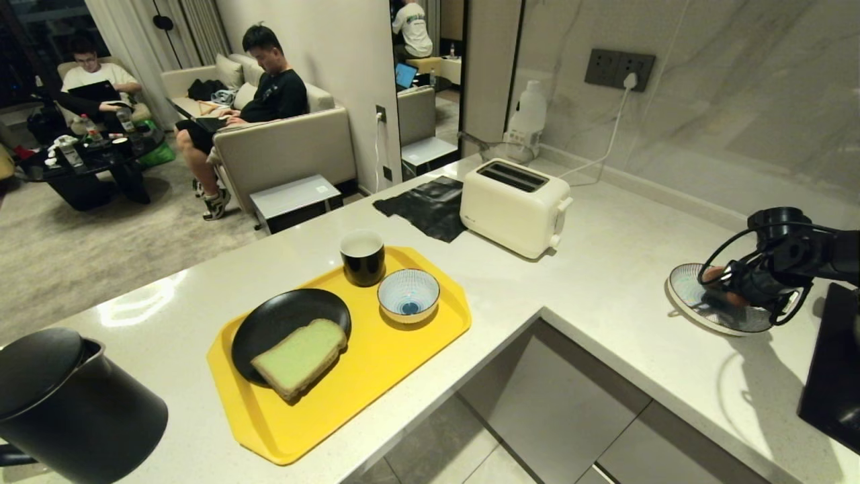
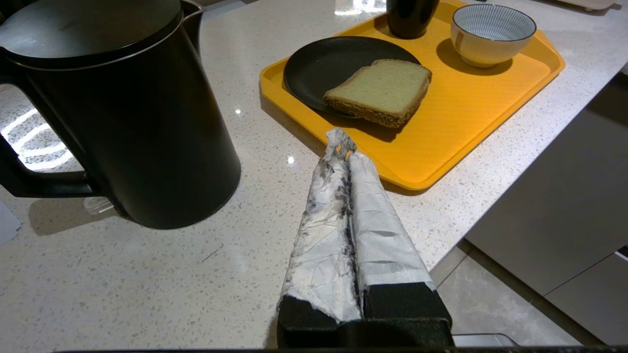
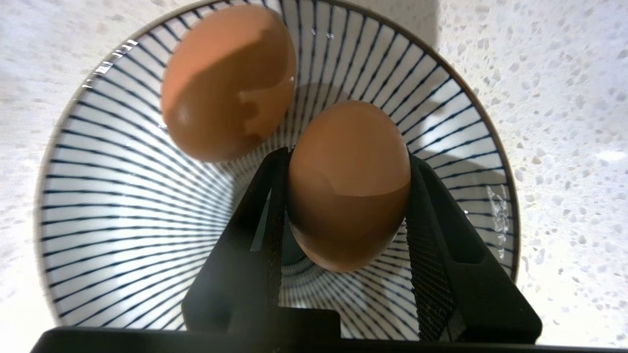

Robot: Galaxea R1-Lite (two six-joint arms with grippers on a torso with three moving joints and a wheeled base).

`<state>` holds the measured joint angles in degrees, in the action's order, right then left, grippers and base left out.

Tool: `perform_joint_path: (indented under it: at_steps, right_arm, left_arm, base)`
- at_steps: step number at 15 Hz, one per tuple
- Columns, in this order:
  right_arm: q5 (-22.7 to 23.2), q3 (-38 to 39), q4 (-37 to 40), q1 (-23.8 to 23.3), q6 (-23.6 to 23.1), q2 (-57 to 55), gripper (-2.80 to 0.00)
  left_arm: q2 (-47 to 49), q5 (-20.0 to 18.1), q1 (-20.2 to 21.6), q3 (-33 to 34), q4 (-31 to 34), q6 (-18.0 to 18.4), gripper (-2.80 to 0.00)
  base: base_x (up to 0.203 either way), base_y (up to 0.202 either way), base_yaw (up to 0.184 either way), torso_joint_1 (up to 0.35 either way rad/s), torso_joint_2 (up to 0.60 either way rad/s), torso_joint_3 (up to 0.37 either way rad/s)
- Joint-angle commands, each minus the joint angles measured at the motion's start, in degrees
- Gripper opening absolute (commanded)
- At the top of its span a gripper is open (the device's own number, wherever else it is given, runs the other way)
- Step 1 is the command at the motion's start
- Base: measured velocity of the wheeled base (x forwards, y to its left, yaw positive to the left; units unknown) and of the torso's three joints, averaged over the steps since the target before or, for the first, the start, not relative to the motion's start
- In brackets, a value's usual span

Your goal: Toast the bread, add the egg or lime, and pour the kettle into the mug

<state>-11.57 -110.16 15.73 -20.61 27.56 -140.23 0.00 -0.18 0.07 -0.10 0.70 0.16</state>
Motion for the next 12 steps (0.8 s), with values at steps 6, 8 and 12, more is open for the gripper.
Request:
perform_joint_path:
  at_steps: [6, 8, 12]
  right_arm:
    - [0.39, 2.36, 0.27, 0.09, -1.79, 13.98, -2.8]
    - [1.19, 2.95, 0.32, 0.12, -6.12, 18.17, -2.8]
    - [6.85, 4.16, 1.61, 1.99, -17.2, 26.95, -2.8]
  left_arm:
    - [-0.18, 0.01, 0.01, 0.01, 0.0, 0.02, -2.8]
    - [-0.18, 0.01, 0.01, 0.01, 0.0, 0.02, -2.8]
    - [-0.18, 0.01, 0.01, 0.01, 0.0, 0.02, -2.8]
  base:
    - [0.0, 0.0, 0.0, 0.0, 0.0, 0.0]
    - [0.0, 0.0, 0.0, 0.0, 0.0, 0.0]
    - [0.0, 0.0, 0.0, 0.0, 0.0, 0.0]
